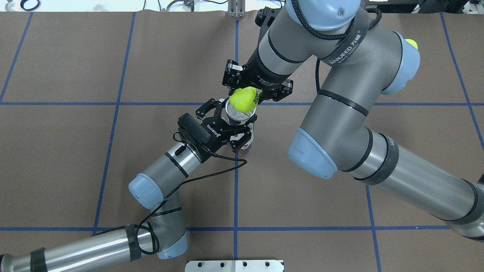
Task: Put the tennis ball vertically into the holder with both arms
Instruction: 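Carry the ball with the right gripper over the can's opening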
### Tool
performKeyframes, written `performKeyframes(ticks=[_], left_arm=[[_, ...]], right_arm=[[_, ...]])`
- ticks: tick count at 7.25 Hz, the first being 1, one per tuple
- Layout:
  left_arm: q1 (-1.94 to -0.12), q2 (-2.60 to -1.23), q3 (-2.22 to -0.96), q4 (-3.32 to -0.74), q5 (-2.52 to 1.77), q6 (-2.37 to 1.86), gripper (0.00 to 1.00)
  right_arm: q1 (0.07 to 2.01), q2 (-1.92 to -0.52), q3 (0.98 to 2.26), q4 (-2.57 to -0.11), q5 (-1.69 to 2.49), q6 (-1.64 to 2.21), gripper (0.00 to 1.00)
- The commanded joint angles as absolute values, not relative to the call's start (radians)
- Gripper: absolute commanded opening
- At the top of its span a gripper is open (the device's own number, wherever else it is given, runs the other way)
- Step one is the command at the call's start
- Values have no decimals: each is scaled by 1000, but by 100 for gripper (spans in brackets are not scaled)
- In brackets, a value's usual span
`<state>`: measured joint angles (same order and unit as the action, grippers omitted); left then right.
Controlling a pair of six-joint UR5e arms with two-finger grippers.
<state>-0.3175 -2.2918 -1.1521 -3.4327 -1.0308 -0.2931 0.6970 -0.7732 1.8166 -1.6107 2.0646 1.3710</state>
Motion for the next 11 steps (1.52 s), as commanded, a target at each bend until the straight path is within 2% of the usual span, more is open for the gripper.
performKeyframes(ticks=[1,9,10,11], left_arm=[[-318,-2292,-1152,-3432,-1031,-293,85],[-311,-2293,-1152,-3432,-1032,-293,87],[-311,-2295,-1154,-3432,-1032,-293,87],[-311,-2298,-1154,-3432,-1032,-293,87]], right_arm=[[681,-775,1809,-1611,2045,1371,0],[673,-767,1789,-1609,2034,1371,1],[673,-767,1789,-1609,2034,1371,30],[673,-769,1789,-1609,2033,1371,77]])
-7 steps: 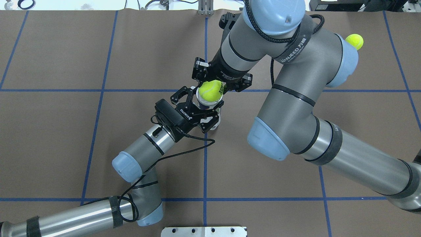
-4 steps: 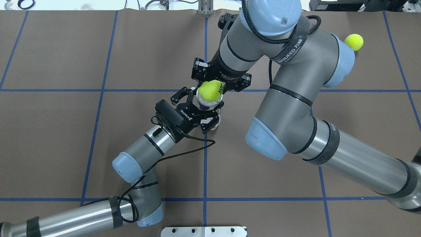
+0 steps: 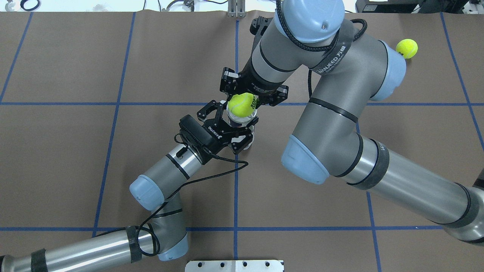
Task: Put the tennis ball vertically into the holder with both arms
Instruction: 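Carry the ball with the right gripper over the can's opening, then open the right gripper to drop the ball into the can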
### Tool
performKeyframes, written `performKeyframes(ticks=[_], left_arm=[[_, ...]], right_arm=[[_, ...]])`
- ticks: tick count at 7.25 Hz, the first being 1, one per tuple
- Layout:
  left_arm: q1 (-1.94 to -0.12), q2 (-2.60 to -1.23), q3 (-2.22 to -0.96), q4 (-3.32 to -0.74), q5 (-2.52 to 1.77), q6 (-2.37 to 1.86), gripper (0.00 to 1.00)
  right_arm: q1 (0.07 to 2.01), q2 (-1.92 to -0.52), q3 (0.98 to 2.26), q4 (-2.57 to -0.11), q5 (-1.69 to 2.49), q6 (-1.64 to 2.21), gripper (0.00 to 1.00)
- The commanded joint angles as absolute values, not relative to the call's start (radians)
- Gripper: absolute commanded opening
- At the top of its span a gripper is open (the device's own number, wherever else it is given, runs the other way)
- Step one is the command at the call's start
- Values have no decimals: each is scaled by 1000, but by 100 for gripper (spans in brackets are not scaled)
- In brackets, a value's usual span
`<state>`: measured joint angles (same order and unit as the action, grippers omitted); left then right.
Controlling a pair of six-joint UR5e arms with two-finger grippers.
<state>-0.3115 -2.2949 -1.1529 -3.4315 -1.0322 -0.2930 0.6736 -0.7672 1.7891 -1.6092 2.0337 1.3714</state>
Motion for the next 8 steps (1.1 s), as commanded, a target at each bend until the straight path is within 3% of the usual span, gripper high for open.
performKeyframes(ticks=[1,5,8], left_arm=[[-311,-2298,-1154,-3432,-1032,-293,87],[-311,-2298,-1155,-3430,-1032,-291,87],[-313,-2298,-1155,-3430,-1032,-291,85]], right_arm=[[673,-769,1789,-1609,2025,1371,98],[686,-785,1816,-1611,2025,1371,99],[915,-990,1830,-1603,2115,1086,98]])
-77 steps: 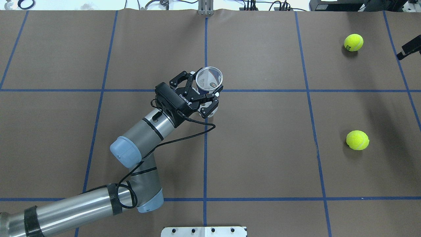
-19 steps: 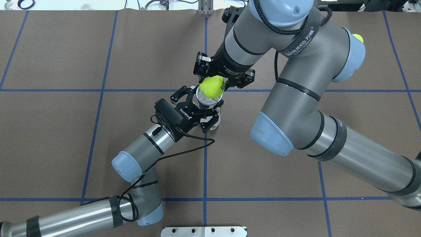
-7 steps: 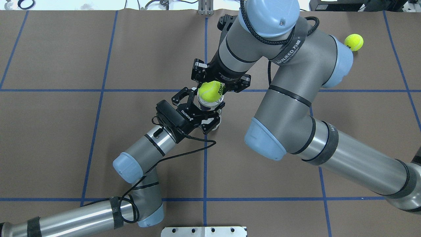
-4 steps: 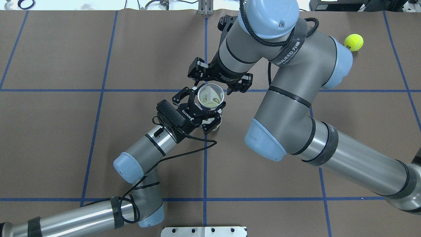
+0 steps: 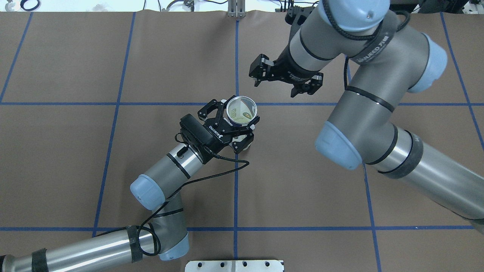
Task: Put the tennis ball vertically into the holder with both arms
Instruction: 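Open the right gripper to drop the ball into the can, then move the right gripper to the farther yellow tennis ball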
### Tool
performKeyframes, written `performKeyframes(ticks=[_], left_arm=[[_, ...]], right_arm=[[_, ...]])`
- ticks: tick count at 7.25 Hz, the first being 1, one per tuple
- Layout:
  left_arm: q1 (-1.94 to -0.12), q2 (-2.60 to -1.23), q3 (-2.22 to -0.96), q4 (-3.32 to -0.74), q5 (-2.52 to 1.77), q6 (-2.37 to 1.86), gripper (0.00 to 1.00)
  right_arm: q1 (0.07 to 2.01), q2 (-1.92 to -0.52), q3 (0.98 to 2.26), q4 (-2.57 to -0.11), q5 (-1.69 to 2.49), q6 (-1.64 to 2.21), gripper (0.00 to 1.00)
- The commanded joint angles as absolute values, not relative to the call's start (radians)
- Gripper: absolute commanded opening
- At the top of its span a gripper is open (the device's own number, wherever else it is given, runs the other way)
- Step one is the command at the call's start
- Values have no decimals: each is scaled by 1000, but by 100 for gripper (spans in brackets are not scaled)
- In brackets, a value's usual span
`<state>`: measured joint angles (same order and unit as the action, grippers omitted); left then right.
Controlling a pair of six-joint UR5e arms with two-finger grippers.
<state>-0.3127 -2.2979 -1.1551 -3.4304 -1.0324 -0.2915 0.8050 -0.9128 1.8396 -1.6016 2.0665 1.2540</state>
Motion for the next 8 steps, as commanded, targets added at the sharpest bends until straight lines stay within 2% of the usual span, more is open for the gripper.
performKeyframes(ticks=[1,3,4,5,8], left_arm=[[-314,-2298,-1157,-3430,-1031,-291,85],[-316,-2298,-1158,-3430,-1026,-291,85],[-316,-2299,-1158,-3431,-1026,-291,85],[-316,-2299,-1158,-3430,-1026,-291,85],[-316,-2299,-1161,-3432,-1025,-291,85]], right_arm=[[1021,-1027,1747,-1598,2165,907,98],[1151,-1005,1445,-1509,2142,653,97],[1167,-996,1255,-1288,2096,650,97],[1164,-982,1129,-1166,1968,650,97],[1154,-976,944,-976,1818,661,98]])
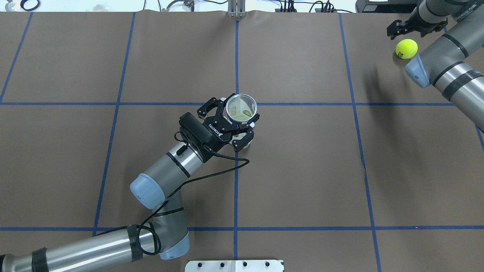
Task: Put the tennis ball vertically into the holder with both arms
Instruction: 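Move the right gripper to the farther yellow tennis ball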
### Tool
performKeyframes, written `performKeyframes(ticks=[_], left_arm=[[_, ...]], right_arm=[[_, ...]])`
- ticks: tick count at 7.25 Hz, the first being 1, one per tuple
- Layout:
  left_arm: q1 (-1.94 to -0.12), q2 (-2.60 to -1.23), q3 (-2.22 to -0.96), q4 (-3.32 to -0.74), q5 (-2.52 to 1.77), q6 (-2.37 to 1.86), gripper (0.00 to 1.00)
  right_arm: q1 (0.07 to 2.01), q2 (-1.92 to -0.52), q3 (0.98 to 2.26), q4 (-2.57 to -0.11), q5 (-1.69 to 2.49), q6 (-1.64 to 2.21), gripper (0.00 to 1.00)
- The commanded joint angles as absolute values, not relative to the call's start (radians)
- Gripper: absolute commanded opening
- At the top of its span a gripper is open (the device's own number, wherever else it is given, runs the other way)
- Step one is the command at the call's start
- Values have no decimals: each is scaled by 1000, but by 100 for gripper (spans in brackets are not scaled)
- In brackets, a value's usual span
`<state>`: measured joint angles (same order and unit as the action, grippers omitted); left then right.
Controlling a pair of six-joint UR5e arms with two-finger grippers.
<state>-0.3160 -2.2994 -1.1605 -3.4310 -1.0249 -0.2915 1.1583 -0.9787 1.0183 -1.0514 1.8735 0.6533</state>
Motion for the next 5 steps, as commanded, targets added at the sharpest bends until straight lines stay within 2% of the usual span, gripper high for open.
performKeyframes(ticks=[1,5], left_arm=[[-316,-2299,-1163,-3430,-1025,-291,85],[-318,-2298,-1163,-3432,-1026,-291,85]], right_arm=[[1141,-976,925,-951,1816,705,98],[1098,-980,853,-873,1770,759,98]])
